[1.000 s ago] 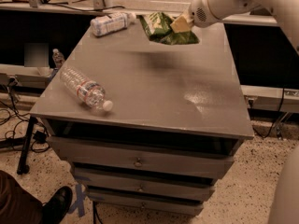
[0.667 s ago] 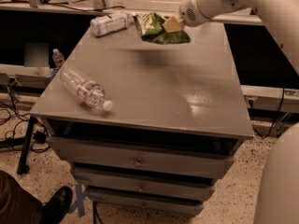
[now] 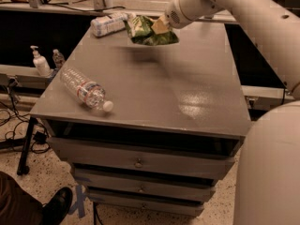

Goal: Move green jalapeno chip bag near blue plastic bottle

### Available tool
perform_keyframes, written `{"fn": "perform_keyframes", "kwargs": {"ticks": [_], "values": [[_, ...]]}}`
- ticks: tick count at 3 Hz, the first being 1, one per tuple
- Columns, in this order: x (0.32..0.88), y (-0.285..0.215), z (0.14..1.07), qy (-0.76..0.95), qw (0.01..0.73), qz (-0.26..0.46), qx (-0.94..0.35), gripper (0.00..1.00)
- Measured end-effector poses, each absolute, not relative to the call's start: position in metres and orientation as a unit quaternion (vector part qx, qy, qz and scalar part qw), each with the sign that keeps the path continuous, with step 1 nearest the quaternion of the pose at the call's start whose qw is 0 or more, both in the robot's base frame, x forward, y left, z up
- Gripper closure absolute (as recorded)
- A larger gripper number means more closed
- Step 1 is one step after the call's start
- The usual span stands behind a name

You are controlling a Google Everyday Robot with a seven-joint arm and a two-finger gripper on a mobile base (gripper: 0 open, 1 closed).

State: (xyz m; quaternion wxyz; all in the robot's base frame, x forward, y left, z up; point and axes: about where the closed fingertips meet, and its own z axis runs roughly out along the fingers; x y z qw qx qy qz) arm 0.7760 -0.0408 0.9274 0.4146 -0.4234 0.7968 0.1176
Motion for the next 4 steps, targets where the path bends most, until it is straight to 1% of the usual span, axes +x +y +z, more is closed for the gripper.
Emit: {"fn": "perform_keyframes", "kwargs": {"ticks": [4], "values": [[0.845, 0.022, 0.901, 0.807, 0.407, 0.100, -0.415, 1.00]]}}
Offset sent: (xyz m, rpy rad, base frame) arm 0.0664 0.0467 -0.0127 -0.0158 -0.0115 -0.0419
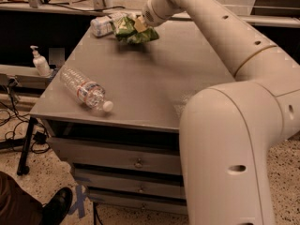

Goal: Move green jalapeno chip bag near blue plastic bottle

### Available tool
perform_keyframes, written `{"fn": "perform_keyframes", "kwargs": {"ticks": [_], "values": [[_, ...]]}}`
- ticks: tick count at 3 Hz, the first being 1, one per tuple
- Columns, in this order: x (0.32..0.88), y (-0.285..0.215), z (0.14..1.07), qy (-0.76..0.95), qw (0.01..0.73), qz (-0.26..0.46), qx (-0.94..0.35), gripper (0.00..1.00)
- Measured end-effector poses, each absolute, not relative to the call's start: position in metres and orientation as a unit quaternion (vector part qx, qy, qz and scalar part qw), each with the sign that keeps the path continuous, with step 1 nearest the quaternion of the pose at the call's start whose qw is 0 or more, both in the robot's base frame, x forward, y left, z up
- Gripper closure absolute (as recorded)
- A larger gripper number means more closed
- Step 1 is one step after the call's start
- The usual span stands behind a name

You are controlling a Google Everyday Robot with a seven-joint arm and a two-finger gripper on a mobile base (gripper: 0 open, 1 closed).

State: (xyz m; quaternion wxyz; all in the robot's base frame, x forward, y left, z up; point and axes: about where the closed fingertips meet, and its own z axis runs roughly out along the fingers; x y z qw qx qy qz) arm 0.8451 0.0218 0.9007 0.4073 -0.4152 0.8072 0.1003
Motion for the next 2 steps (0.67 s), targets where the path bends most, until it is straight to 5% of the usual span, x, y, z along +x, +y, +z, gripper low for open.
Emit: {"fn": "perform_keyframes", "kwargs": {"ticks": [1, 2], "values": [[0.8530, 0.0332, 0.8930, 0.809, 0.401, 0.100, -0.418, 1.00], [0.8575, 0.0414, 0.8868, 0.811, 0.394, 0.099, -0.421, 0.82]]}}
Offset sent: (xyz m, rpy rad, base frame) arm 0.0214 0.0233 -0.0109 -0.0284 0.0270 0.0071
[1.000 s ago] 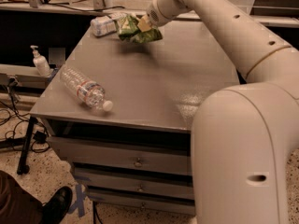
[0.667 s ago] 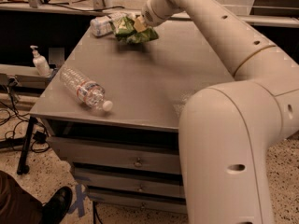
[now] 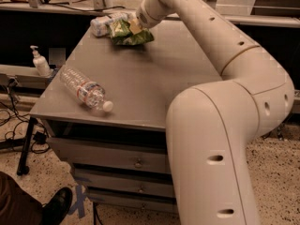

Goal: Move green jalapeno chip bag near blue plastic bottle

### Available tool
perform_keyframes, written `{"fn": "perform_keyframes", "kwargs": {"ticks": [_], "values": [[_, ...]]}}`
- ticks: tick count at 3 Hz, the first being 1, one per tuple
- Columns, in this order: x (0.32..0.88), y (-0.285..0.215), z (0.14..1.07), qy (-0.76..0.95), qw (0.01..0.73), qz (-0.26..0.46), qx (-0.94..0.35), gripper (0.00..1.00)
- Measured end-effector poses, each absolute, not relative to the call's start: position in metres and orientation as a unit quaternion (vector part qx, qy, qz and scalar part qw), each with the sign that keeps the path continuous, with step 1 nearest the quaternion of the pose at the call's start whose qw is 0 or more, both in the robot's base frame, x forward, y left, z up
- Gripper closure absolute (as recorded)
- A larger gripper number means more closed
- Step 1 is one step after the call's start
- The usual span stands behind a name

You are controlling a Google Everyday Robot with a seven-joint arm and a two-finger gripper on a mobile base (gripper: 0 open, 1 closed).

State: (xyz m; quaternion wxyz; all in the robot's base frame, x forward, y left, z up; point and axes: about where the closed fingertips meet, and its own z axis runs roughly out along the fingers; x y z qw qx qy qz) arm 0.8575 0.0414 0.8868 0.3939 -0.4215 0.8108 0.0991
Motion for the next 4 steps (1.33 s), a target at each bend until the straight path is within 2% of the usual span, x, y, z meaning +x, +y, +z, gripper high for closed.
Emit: {"fn": "perform_keyframes", "kwargs": {"ticks": [3, 4], "values": [[0.8616, 0.0481, 0.8843, 0.807, 0.391, 0.101, -0.430, 0.12], [0.8609, 0.0475, 0.8862, 0.805, 0.392, 0.102, -0.433, 0.00]]}}
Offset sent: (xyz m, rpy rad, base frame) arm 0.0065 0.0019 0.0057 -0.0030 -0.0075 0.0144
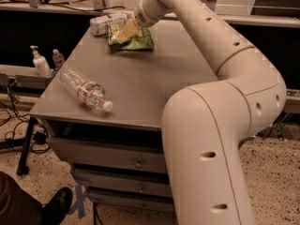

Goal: Move green jalapeno chip bag near blue plastic bottle

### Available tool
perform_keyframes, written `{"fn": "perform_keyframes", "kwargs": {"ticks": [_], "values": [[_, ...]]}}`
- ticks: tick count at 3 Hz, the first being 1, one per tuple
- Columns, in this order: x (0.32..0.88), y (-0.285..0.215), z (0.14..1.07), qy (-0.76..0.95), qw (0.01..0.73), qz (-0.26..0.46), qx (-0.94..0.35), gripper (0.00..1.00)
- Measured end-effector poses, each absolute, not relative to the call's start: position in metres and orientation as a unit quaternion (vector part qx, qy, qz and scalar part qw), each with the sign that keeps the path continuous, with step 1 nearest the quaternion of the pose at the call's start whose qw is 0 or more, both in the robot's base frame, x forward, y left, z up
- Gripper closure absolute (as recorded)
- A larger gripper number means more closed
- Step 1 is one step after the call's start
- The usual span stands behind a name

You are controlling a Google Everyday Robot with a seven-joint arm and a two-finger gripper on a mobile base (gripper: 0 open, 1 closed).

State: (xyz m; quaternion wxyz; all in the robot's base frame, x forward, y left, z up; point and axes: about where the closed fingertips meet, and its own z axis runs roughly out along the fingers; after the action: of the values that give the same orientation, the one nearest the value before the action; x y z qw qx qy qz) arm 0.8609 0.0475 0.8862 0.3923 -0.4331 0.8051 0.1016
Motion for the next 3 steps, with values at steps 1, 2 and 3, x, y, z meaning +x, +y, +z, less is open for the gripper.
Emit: {"fn": "perform_keyframes", "kwargs": {"ticks": [1, 2, 3], "values": [[0.854, 0.040, 0.897, 0.800, 0.401, 0.116, -0.431, 0.00], [0.838, 0.018, 0.914, 0.793, 0.417, 0.153, -0.416, 0.00], [0.818, -0.023, 0.936, 0.781, 0.438, 0.188, -0.403, 0.00]]}}
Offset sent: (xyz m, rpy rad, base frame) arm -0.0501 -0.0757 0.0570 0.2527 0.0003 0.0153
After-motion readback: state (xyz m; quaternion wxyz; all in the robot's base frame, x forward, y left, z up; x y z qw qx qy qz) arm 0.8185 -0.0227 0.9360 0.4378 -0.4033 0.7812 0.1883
